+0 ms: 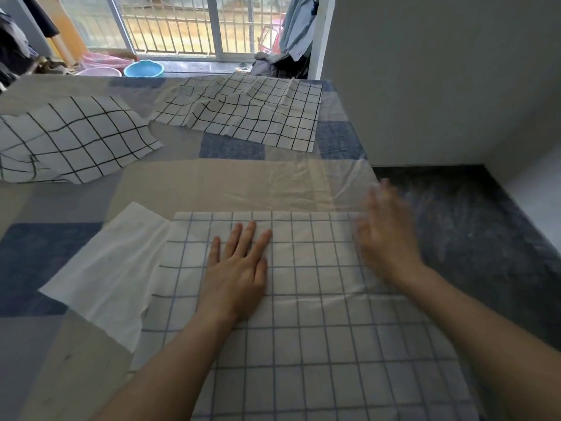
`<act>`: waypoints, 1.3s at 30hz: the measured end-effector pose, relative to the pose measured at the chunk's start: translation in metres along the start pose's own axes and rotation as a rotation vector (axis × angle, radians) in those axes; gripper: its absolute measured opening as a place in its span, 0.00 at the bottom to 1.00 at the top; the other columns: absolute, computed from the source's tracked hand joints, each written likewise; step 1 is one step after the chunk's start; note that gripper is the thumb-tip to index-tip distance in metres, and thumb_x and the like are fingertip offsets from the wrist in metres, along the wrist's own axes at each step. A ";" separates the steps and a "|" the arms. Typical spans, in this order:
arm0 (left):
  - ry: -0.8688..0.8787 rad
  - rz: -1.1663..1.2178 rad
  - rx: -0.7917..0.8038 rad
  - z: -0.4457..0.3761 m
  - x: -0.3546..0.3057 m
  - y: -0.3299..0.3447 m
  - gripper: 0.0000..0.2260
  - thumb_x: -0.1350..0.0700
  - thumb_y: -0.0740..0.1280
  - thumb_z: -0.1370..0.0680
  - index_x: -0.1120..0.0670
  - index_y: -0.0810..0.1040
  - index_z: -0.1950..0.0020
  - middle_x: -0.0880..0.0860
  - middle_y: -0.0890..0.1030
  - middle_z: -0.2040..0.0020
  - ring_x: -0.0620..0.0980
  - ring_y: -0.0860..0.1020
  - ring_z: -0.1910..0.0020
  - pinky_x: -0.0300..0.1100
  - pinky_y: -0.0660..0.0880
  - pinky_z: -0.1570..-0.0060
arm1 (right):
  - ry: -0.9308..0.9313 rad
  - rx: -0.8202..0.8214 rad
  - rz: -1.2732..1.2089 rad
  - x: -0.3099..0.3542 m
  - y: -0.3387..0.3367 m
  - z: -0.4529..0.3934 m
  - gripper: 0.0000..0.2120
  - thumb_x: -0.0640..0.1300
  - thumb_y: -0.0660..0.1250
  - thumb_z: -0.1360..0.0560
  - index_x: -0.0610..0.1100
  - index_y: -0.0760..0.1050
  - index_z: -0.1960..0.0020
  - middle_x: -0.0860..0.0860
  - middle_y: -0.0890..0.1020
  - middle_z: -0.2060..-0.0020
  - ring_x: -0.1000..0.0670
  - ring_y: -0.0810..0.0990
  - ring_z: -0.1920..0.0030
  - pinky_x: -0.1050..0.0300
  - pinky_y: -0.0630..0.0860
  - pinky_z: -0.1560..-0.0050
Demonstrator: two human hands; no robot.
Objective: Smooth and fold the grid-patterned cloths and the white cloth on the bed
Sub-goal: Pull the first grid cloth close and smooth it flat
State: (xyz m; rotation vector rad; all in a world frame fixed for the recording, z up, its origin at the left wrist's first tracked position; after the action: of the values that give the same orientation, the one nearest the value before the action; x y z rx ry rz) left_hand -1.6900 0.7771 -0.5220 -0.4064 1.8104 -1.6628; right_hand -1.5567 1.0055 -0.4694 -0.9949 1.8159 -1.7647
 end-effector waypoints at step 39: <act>0.002 -0.029 0.024 0.001 -0.001 0.001 0.23 0.47 0.46 0.17 0.40 0.47 0.22 0.45 0.46 0.20 0.46 0.42 0.22 0.55 0.41 0.25 | 0.006 0.187 -0.020 -0.002 0.031 0.180 0.28 0.55 0.41 0.21 0.53 0.43 0.21 0.54 0.45 0.22 0.54 0.40 0.23 0.46 0.43 0.23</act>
State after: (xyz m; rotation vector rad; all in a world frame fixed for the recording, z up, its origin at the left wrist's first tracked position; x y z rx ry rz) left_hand -1.6882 0.7766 -0.5230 -0.4223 1.7918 -1.7038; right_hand -1.4306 0.8831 -0.5196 -0.9367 1.6147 -1.9105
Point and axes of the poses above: each hand's wrist, its own z-axis away from the middle knuckle, its own y-axis out of the palm, x = y × z, the point moved 9 cm from there along -z, towards the middle knuckle
